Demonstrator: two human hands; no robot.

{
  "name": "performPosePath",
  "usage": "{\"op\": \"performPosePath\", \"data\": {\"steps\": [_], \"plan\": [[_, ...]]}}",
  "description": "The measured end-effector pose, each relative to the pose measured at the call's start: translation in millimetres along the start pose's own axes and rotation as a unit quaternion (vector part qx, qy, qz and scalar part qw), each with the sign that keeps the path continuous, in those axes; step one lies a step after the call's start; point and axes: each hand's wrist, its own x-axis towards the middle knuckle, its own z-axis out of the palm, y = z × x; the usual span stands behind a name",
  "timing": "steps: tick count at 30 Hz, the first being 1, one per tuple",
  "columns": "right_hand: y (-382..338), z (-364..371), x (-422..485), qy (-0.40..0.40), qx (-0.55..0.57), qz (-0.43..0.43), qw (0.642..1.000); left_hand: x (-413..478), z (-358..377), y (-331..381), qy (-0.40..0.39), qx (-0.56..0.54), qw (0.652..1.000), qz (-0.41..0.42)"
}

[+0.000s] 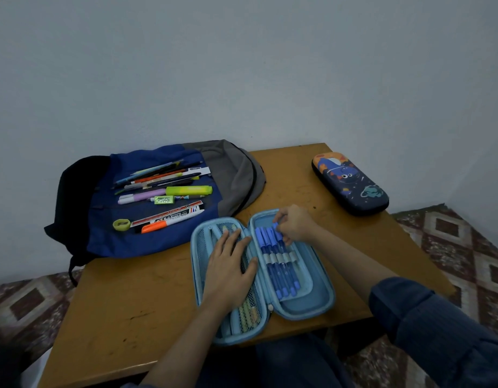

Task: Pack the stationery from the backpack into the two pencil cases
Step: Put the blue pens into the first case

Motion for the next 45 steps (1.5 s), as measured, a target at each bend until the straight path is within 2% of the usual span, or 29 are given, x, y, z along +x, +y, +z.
{"op": "performPosePath", "data": {"steps": [11,16,18,21,25,27,30,36,45], "plan": [[0,-3,-7,-0.023,0.002,0.01,1.0,-1,-1,3,0.002,0.001,1.0,-0.002],[-2,-3,-7,0.006,-0.012,0.006,1.0,1,-5,4,-0.023,0.004,1.0,-0.004],[-5,-5,-4,0.031,-0.021,0.0,0.999,3,-15,3,-0.036,-0.029,0.999,-0.011],[-15,-5,-1,0.05,-0.024,-0.026,0.998,8,-42,-17,0.023,-0.058,0.996,-0.059],[-32,4,0,0.067,-0.046,-0.098,0.992,0,-78,-79,0.141,0.02,0.969,-0.201],[-43,13,0,0.073,-0.062,-0.138,0.986,-15,-81,-105,0.159,0.035,0.958,-0.234],[-63,31,4,0.08,-0.086,-0.194,0.974,-25,-70,-120,0.143,0.085,0.963,-0.21],[-98,71,13,0.053,-0.144,-0.259,0.953,-19,-67,-122,0.163,0.095,0.961,-0.202],[-135,132,44,0.048,-0.168,-0.291,0.941,-21,-66,-124,0.187,0.077,0.96,-0.191]]}}
